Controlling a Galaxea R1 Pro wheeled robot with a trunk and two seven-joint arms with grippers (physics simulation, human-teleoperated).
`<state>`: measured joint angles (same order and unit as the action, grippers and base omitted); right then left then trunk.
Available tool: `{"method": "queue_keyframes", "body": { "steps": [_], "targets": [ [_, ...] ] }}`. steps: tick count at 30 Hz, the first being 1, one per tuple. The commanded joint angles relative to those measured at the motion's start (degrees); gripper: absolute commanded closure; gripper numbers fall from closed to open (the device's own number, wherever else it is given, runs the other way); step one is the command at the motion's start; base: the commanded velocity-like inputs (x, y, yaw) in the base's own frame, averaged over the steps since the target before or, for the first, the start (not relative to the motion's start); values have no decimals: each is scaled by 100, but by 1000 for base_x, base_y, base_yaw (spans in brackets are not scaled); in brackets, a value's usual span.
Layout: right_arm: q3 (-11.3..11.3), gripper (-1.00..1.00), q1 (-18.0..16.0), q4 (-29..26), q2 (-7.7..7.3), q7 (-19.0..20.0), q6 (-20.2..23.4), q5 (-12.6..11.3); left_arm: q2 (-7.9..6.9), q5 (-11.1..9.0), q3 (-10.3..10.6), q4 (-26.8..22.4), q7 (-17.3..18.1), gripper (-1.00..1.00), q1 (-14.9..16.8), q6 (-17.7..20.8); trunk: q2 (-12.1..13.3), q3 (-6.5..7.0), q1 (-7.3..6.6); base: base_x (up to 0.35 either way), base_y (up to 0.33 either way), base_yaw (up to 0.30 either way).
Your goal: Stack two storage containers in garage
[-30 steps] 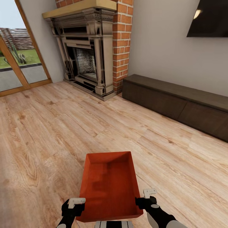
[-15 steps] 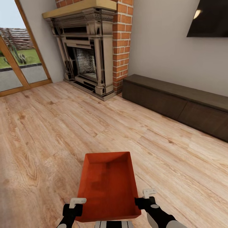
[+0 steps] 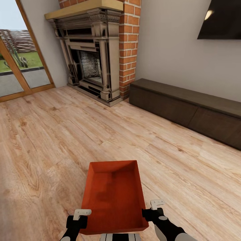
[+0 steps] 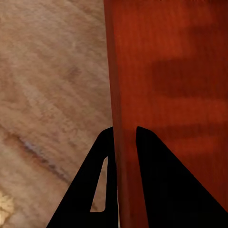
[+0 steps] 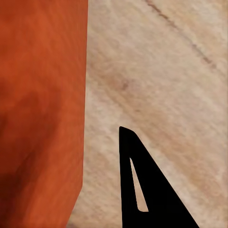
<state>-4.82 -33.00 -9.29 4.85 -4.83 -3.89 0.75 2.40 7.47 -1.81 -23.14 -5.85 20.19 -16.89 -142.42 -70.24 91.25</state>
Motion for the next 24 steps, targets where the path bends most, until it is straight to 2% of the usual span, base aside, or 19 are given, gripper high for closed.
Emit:
{"method": "queue_keyframes", "body": {
  "steps": [1,24],
  "targets": [
    [21,100,-5,6,-37,-71,-16,31,-2,17,-92,2,-74,100,3,-24,-1,-4,-1,0,0,0],
    [25,100,-5,6,-37,-71,-17,31,-2,14,-92,0,-74,100,3,-33,-1,-4,-1,0,0,0]
  ]
}}
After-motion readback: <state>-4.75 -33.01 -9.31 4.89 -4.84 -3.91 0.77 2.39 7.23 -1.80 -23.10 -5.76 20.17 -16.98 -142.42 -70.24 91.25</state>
